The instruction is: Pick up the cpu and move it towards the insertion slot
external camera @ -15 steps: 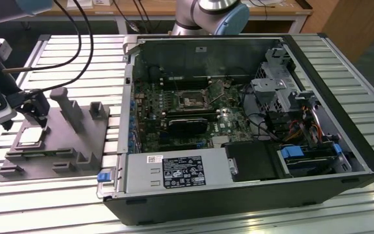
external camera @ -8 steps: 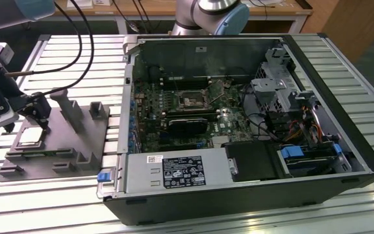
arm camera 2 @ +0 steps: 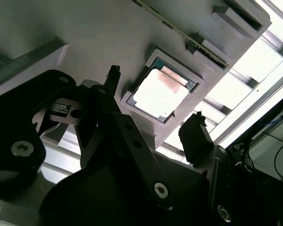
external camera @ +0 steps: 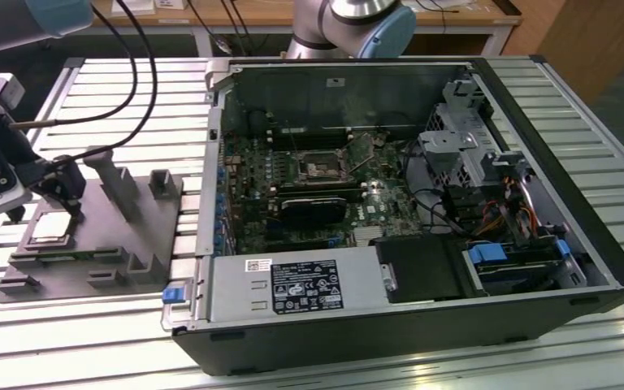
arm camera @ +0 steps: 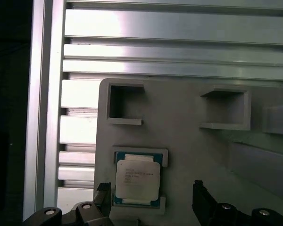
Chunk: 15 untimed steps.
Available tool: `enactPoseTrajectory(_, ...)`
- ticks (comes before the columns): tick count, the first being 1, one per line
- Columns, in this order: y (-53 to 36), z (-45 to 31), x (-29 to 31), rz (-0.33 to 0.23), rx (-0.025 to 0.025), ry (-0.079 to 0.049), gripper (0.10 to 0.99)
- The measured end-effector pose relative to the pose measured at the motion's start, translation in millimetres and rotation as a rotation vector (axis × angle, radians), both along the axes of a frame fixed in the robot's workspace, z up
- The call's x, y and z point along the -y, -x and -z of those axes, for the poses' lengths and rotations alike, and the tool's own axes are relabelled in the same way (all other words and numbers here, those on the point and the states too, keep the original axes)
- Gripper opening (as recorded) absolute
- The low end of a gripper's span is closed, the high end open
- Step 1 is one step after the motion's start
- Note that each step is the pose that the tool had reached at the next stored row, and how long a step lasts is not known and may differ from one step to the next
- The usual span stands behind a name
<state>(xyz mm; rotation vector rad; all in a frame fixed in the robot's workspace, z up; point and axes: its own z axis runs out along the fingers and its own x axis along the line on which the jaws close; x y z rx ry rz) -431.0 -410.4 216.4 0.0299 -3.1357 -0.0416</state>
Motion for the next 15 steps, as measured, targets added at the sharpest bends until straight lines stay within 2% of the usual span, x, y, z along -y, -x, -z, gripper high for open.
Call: enactPoseTrajectory(15,0.0,8.5,0.0,0.0,-0.0001,0.008,0.78)
